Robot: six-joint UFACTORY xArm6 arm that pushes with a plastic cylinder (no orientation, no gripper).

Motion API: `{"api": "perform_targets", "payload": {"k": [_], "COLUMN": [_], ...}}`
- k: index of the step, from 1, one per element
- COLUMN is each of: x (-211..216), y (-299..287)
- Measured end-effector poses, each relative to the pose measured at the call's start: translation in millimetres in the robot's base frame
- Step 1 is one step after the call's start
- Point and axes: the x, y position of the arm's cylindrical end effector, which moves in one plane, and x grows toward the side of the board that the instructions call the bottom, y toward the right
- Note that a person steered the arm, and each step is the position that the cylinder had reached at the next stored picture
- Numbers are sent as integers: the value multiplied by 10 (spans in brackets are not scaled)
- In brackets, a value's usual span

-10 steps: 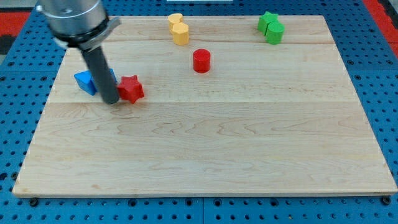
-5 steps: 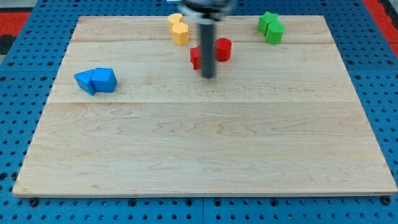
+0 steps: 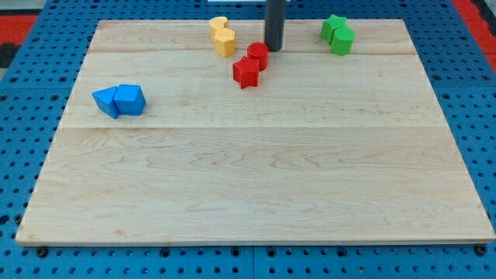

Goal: Move the red blocks towards the center

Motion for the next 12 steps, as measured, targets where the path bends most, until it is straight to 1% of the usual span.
{"api": "perform_targets", "payload": {"k": [2, 3, 4, 5, 6, 7, 8, 9, 10, 11, 12], "x": [412, 534, 11, 27, 171, 372, 374, 324, 429, 828, 746], "y": [-86, -271, -124, -660, -789, -543, -478, -858, -1203, -1540, -1016]}}
